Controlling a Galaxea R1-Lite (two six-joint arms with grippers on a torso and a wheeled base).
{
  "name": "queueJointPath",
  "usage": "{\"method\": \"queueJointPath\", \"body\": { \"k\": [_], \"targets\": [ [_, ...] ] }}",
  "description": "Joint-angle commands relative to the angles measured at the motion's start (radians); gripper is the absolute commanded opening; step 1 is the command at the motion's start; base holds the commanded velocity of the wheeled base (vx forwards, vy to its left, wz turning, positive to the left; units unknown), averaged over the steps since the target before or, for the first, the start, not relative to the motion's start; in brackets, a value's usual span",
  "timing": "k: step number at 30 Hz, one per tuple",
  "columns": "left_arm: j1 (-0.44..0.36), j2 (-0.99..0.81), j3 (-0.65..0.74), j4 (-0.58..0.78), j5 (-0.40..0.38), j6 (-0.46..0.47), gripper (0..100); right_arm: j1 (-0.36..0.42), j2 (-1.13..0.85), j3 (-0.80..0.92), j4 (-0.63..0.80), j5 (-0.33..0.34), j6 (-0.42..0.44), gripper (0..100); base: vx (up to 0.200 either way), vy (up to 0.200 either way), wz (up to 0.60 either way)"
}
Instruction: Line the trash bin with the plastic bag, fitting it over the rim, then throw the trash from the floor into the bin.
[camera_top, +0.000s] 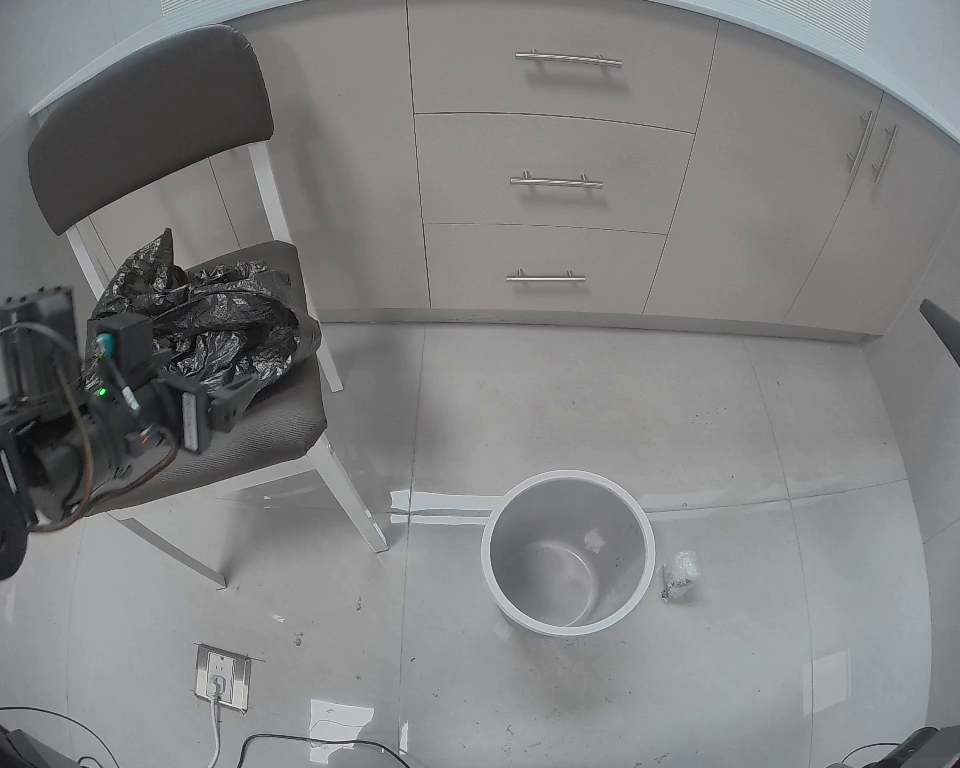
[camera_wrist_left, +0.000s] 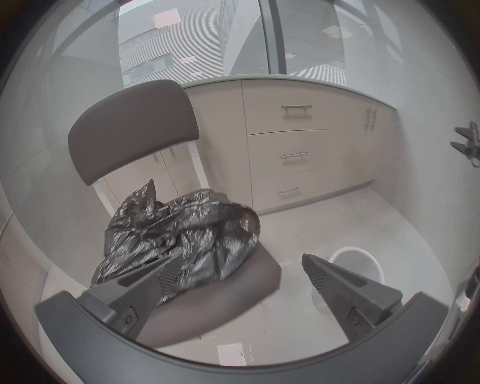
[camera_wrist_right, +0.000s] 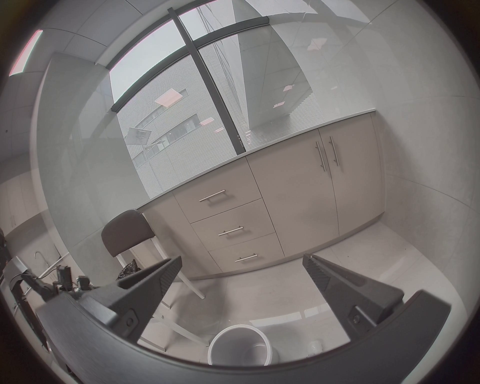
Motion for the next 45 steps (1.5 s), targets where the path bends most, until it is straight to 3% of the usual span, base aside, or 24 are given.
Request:
{"method": "queueJointPath", "body": {
  "k": [1, 6, 12, 16, 27, 28, 30, 31, 32, 33, 37, 40, 45],
  "targets": [
    [-0.07, 0.313, -0.25, -0.021, 0.124, -0.021, 100, -0.008, 0.072, -0.003, -0.015, 0.011, 0.005, 100, 0.0, 0.0, 0.0],
    [-0.08, 0.339, -0.298, 0.052, 0.156, -0.006, 100, -0.011, 0.072, -0.005, -0.015, 0.029, 0.005, 100, 0.0, 0.0, 0.0],
    [-0.063, 0.376, -0.301, 0.04, 0.164, -0.003, 100, -0.011, 0.067, -0.003, -0.015, 0.029, 0.003, 100, 0.0, 0.0, 0.0],
    [-0.043, 0.394, -0.329, 0.013, 0.211, -0.001, 100, -0.011, 0.06, -0.002, -0.015, 0.031, 0.002, 100, 0.0, 0.0, 0.0],
    [-0.049, 0.382, -0.347, -0.017, 0.222, 0.002, 100, -0.011, 0.066, -0.002, -0.015, 0.031, 0.002, 100, 0.0, 0.0, 0.0],
    [-0.047, 0.367, -0.345, -0.027, 0.25, 0.046, 100, -0.011, 0.067, -0.002, -0.015, 0.031, 0.002, 100, 0.0, 0.0, 0.0],
    [-0.047, 0.367, -0.345, -0.027, 0.25, 0.046, 100, -0.011, 0.067, -0.002, -0.015, 0.031, 0.002, 100, 0.0, 0.0, 0.0],
    [-0.043, 0.306, -0.316, -0.067, 0.282, 0.151, 100, -0.011, 0.067, 0.0, -0.015, 0.031, 0.0, 100, 0.0, 0.0, 0.0],
    [-0.043, 0.306, -0.316, -0.067, 0.282, 0.151, 100, -0.011, 0.067, 0.0, -0.015, 0.031, 0.0, 100, 0.0, 0.0, 0.0],
    [-0.04, 0.266, -0.301, -0.087, 0.274, 0.237, 100, -0.011, 0.069, 0.0, -0.015, 0.031, 0.0, 100, 0.0, 0.0, 0.0],
    [-0.008, 0.263, -0.306, -0.087, 0.251, 0.333, 100, -0.011, 0.072, 0.002, -0.015, 0.031, -0.001, 100, 0.0, 0.0, 0.0],
    [0.065, 0.273, -0.306, -0.087, 0.205, 0.507, 100, -0.011, 0.072, 0.005, -0.015, 0.031, -0.007, 100, 0.0, 0.0, 0.0],
    [0.118, 0.276, -0.303, -0.086, 0.135, 0.697, 100, -0.011, 0.07, 0.011, -0.013, 0.031, -0.014, 100, 0.0, 0.0, 0.0]
  ]
}}
